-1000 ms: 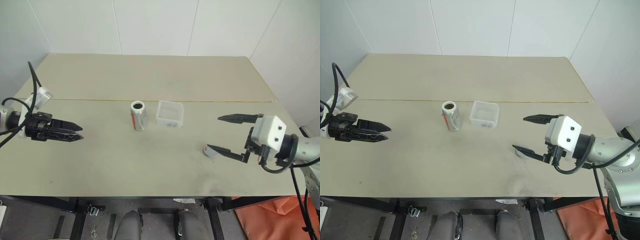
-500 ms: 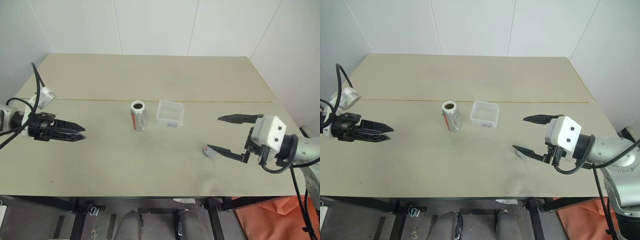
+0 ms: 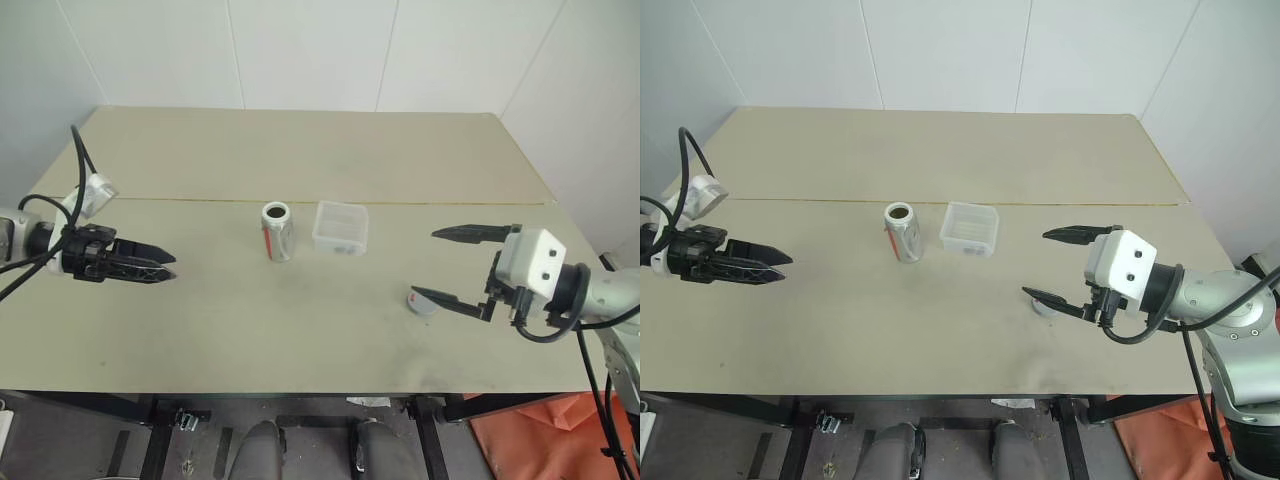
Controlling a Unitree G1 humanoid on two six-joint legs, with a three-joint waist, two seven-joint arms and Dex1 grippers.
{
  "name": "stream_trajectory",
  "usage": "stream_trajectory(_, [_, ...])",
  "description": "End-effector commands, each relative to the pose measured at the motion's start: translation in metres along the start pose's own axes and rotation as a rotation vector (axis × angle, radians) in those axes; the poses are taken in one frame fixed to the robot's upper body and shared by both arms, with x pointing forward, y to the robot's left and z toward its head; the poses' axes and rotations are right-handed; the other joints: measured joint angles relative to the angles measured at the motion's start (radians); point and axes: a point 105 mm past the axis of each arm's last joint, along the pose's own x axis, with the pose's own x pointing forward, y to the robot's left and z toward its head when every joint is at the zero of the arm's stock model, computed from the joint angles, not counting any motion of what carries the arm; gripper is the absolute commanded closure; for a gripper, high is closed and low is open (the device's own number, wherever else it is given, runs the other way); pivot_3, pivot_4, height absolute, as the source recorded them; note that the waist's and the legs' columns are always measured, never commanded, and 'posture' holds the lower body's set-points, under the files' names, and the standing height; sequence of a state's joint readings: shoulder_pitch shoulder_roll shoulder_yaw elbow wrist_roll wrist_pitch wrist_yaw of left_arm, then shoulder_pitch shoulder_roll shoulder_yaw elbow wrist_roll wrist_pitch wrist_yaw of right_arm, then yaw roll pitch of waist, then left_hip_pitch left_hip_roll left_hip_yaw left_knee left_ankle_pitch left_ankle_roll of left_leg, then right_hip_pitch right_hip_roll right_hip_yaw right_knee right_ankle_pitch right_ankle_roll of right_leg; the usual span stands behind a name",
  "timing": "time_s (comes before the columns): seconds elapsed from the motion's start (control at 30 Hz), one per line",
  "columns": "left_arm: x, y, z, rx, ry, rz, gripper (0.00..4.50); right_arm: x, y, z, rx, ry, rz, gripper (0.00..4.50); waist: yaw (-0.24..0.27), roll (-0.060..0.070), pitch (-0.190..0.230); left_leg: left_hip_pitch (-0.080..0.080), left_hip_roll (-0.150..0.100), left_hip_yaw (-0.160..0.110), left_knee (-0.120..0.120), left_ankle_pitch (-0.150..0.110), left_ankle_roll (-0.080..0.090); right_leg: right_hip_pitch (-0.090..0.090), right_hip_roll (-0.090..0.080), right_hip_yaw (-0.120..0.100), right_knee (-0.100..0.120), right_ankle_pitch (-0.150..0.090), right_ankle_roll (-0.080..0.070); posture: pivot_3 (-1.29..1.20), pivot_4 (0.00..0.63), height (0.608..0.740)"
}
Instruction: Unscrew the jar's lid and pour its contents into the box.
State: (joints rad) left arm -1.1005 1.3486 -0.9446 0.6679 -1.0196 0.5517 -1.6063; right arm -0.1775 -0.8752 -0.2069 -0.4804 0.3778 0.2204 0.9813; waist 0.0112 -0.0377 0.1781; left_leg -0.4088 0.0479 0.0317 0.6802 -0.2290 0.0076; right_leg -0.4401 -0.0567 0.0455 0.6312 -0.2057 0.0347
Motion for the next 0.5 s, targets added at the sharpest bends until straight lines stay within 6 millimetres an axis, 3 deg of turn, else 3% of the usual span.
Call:
stream_trajectory(0.03, [-0.008, -0.0043, 0.0089, 0.027, -0.032, 0.008, 0.05, -0.002, -0.0016, 0.0091, -0.052, -0.024, -0.011, 0.0, 0.0, 0.0, 0.0, 0.0, 0.0, 0.0, 0.0, 0.0, 0.0, 0.0, 0.0, 0.0, 0.0, 0.0, 0.0, 0.0, 0.15, 0.74])
stream_trajectory(0.5, [-0.0143, -0.0008, 0.0061, 0.036, -0.021, 0.044, 0.05, -0.0025, 0.0003, 0.0098, -0.05, -0.024, -0.027, 0.0, 0.0, 0.0, 0.0, 0.0, 0.0, 0.0, 0.0, 0.0, 0.0, 0.0, 0.0, 0.0, 0.0, 0.0, 0.0, 0.0, 0.15, 0.74])
